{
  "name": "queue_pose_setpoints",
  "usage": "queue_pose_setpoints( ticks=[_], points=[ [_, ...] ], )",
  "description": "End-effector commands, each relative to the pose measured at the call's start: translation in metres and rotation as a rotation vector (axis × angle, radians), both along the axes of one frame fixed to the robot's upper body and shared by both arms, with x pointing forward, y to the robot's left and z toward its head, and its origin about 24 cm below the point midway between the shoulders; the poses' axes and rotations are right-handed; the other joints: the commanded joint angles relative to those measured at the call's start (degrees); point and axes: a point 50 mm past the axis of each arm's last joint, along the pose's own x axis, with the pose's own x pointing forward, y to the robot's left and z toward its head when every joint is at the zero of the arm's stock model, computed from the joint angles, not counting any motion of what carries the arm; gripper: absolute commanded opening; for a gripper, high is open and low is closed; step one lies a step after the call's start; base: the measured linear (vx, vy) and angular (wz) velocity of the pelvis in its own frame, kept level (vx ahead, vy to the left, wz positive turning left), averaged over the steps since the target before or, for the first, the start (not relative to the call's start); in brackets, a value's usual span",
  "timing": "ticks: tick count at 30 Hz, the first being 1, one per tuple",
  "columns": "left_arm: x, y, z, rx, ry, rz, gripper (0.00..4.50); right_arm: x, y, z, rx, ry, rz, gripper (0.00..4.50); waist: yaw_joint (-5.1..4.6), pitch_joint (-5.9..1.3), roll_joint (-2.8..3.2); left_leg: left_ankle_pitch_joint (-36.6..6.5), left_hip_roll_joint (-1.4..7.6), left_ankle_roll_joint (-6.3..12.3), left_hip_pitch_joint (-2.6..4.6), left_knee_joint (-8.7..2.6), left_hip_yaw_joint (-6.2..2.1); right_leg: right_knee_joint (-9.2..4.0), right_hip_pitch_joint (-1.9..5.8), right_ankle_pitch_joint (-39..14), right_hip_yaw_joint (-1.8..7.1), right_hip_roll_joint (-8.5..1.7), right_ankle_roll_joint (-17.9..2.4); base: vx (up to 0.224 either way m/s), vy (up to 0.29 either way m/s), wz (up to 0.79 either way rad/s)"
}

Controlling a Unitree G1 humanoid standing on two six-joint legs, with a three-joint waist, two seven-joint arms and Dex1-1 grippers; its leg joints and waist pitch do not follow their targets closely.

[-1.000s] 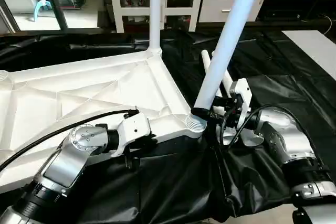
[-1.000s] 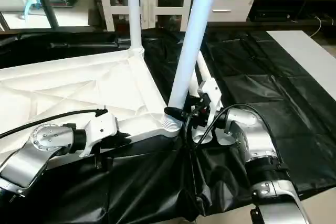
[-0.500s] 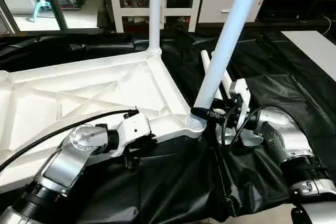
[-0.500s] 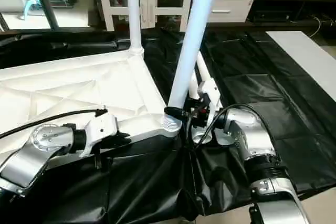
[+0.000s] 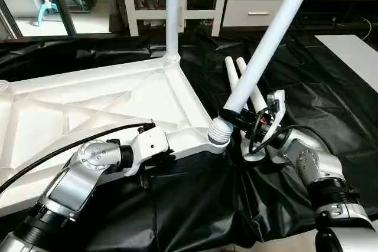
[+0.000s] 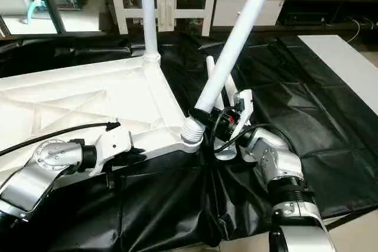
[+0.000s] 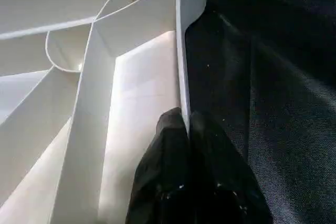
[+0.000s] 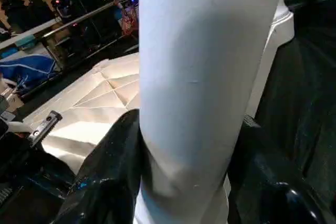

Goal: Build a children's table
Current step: Insert table leg to table base

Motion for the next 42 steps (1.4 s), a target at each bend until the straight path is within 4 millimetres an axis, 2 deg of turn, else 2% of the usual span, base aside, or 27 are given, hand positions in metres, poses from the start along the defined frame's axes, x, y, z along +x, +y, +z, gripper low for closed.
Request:
queue_pose_setpoints(
  ticks=[1, 5, 13, 17, 21, 26, 27, 30, 33, 34, 35, 37, 42],
  points=[
    [-0.009, 0.003, -0.015, 0.052, 0.061, -0.014, 0.0, 0.004, -0.013, 0.008, -0.103, -0.071, -0.047, 1.88, -0.2, -4.16, -0.1, -4.1, 3.88, 1.98, 1.08, -4.11, -2.22, -5.1, 2.25, -1.0, 3.34, -5.29, -15.2, 0.0, 0.0, 0.0],
    [-0.009, 0.003, -0.015, 0.053, 0.062, -0.014, 0.0, -0.007, -0.009, 0.003, -0.246, -0.15, 0.085, 1.88, -0.08, -4.18, -0.23, -3.9, 3.85, 2.43, 0.92, -3.99, -2.21, -5.09, 2.35, -0.2, 3.42, -5.37, -14.6, 0.0, 0.0, 0.0],
    [-0.009, 0.006, -0.014, 0.059, 0.062, -0.023, 0.0, -0.021, -0.015, -0.009, -0.402, -0.185, 0.284, 1.88, 0.08, -4.23, -0.35, -3.3, 3.77, 4.31, 0.87, -3.85, -2.2, -5.02, 2.37, 1.7, 3.32, -5.16, -15.2, 0.0, 0.0, 0.0],
    [-0.008, 0.007, -0.014, 0.061, 0.06, -0.02, 0.0, -0.031, -0.015, -0.018, -0.42, -0.16, 0.349, 1.88, 0.13, -4.24, -0.28, -4.0, 3.85, 4.77, 0.93, -3.95, -2.33, -5.17, 2.37, 1.1, 3.22, -5.17, -15.1, 0.0, 0.0, 0.0],
    [-0.009, 0.007, -0.014, 0.061, 0.062, -0.02, 0.0, -0.039, -0.017, -0.032, -0.441, -0.096, 0.376, 1.88, 0.13, -4.04, -0.15, -6.0, 3.91, 3.88, 1.04, -4.24, -2.57, -5.58, 2.32, -2.2, 3.01, -5.19, -14.4, 0.0, 0.0, 0.0],
    [-0.009, 0.007, -0.014, 0.061, 0.067, -0.023, 0.0, -0.043, -0.022, -0.043, -0.488, -0.045, 0.404, 1.88, 0.02, -4.12, 0.01, -7.5, 3.95, 2.79, 1.16, -4.44, -2.77, -5.76, 2.42, -3.5, 2.82, -5.25, -13.9, 0.0, 0.0, 0.0],
    [-0.009, 0.007, -0.014, 0.061, 0.068, -0.024, 0.0, -0.044, -0.022, -0.044, -0.493, -0.035, 0.413, 1.88, -0.08, -4.03, -0.15, -7.9, 3.93, 2.63, 1.04, -4.55, -2.82, -5.87, 2.56, -3.9, 2.77, -5.21, -13.8, 0.0, 0.0, 0.0],
    [-0.009, 0.008, -0.014, 0.064, 0.071, -0.028, 0.0, -0.047, -0.02, -0.049, -0.506, -0.005, 0.456, 1.88, -0.09, -3.88, -0.18, -9.3, 3.93, 2.08, 1.48, -4.78, -2.85, -6.26, 2.59, -6.2, 2.76, -5.29, -13.5, 0.0, 0.0, 0.0],
    [-0.008, 0.007, -0.014, 0.065, 0.072, -0.03, 0.0, -0.048, -0.015, -0.052, -0.513, 0.006, 0.495, 1.88, -0.12, -4.25, -0.17, -7.0, 3.97, 2.39, 1.33, -4.82, -2.96, -5.92, 2.99, -2.9, 2.73, -5.3, -13.7, 0.0, 0.0, 0.0],
    [-0.008, 0.007, -0.014, 0.065, 0.072, -0.031, 0.0, -0.047, -0.013, -0.052, -0.523, 0.012, 0.518, 1.88, -0.14, -4.05, 0.0, -6.9, 3.95, 2.55, 1.31, -4.88, -2.97, -5.93, 2.87, -2.4, 2.71, -5.29, -13.9, 0.0, 0.0, 0.0],
    [-0.008, 0.007, -0.014, 0.065, 0.072, -0.031, 0.0, -0.047, -0.013, -0.053, -0.525, 0.013, 0.521, 1.88, -0.31, -4.07, -0.11, -7.2, 3.97, 2.71, 1.28, -4.91, -3.0, -5.94, 2.94, -2.3, 2.64, -5.26, -14.2, 0.0, 0.0, 0.0],
    [-0.008, 0.007, -0.014, 0.065, 0.074, -0.032, 0.0, -0.046, -0.011, -0.053, -0.547, 0.015, 0.545, 1.88, -0.35, -3.9, -0.08, -9.1, 4.1, 2.24, 1.49, -5.08, -3.07, -6.21, 2.82, -4.8, 2.61, -5.35, -14.1, 0.0, 0.0, 0.0],
    [-0.009, 0.006, -0.014, 0.065, 0.079, -0.035, 0.0, -0.04, -0.005, -0.052, -0.569, 0.022, 0.578, 1.88, -0.56, -3.69, -0.11, -11.1, 4.05, 1.42, 1.51, -5.28, -3.16, -6.66, 2.7, -9.0, 2.71, -5.38, -13.4, 0.0, 0.0, 0.0]
  ],
)
